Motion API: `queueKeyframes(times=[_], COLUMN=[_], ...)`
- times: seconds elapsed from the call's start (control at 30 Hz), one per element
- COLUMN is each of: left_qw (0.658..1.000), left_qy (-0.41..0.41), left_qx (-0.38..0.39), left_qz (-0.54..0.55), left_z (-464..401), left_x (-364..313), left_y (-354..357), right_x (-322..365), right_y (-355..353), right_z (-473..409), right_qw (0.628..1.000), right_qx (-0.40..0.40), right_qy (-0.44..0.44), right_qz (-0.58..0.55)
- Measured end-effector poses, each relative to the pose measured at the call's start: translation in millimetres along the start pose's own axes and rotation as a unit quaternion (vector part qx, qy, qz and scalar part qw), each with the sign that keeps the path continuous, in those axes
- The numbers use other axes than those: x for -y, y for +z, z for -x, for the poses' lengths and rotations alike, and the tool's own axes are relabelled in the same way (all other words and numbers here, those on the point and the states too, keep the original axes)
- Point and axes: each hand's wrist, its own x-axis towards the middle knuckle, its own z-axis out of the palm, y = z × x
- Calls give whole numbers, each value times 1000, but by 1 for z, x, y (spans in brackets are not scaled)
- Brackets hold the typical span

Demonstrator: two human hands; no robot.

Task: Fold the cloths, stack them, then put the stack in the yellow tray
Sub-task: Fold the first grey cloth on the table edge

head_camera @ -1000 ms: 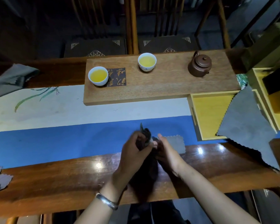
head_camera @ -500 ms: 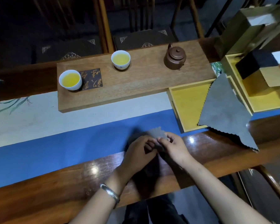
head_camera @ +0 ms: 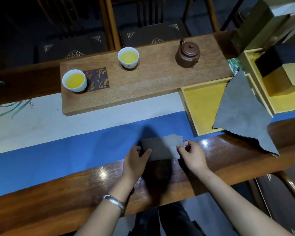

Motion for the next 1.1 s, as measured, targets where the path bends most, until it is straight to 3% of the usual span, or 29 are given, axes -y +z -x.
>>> queueKeyframes(times=[0.2, 0.37, 0.53, 0.63, 0.83, 1.1], left_qw=[980, 972, 944, 935, 962, 986], left_qy=[-48, -2, 69, 47, 1, 5], left_qx=[79, 117, 157, 169, 71, 12], left_qz=[179, 205, 281, 309, 263, 166], left_z=[1, 11, 21, 13, -21, -68], left_x=[-11, -31, -61, -75, -93, -116], left_y=[2, -15, -45, -56, -55, -35], right_x=[-1, 7, 34, 55, 98, 104], right_y=[-3, -13, -21, -28, -47, -46], right_z=[-1, 4, 13, 9, -24, -93], right_qw=[994, 981, 899, 891, 964, 996], right_qx=[23, 84, 220, 214, 134, 33], right_qy=[32, 107, 209, 185, 38, -72], right_qz=[-100, -138, -317, -354, -226, -30])
